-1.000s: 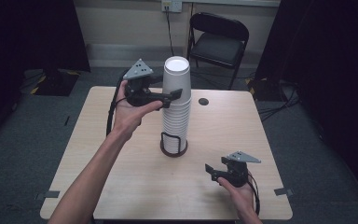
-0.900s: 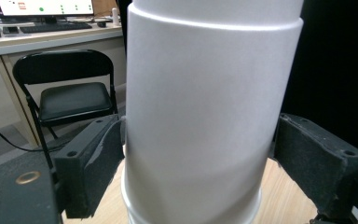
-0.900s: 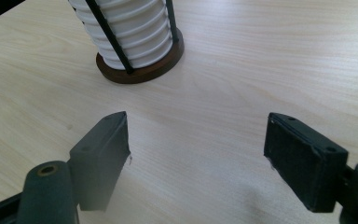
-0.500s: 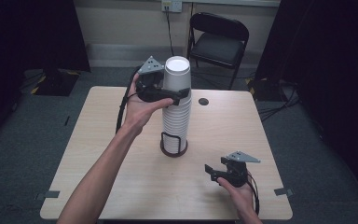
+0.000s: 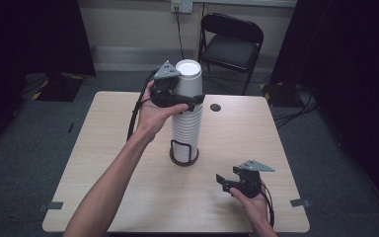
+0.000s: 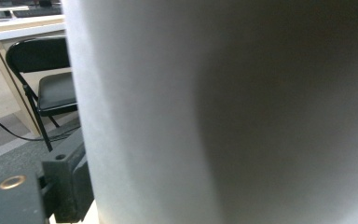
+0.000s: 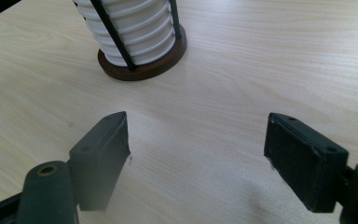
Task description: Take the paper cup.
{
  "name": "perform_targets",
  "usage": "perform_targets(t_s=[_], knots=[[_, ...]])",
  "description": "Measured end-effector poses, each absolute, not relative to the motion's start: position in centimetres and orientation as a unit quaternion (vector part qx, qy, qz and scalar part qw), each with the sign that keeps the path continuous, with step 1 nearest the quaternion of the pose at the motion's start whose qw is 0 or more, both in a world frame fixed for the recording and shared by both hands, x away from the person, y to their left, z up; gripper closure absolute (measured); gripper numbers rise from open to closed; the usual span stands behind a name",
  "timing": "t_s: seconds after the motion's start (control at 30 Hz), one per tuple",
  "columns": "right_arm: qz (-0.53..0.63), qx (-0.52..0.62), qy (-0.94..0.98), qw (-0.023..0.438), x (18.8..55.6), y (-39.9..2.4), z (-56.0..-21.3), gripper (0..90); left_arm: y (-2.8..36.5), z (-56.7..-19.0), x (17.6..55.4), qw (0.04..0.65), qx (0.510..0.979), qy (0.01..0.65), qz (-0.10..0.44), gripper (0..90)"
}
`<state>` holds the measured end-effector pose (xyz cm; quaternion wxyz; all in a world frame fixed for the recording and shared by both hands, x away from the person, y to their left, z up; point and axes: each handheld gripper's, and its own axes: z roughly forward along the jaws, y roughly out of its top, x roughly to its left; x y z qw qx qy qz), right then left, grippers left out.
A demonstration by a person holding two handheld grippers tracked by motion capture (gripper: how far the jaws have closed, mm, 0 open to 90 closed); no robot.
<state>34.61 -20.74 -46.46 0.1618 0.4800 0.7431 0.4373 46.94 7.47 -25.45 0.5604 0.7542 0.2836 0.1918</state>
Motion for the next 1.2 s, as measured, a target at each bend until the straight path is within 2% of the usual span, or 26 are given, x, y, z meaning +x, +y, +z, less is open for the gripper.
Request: perform_targets(t_s=[1.2], knots=[[0.441,0.471,0.747,0.159,34.5,-20.5,-46.4,21.9,7.6,-22.6,46.3,0.600,0.716,0.269,0.234,11.1]])
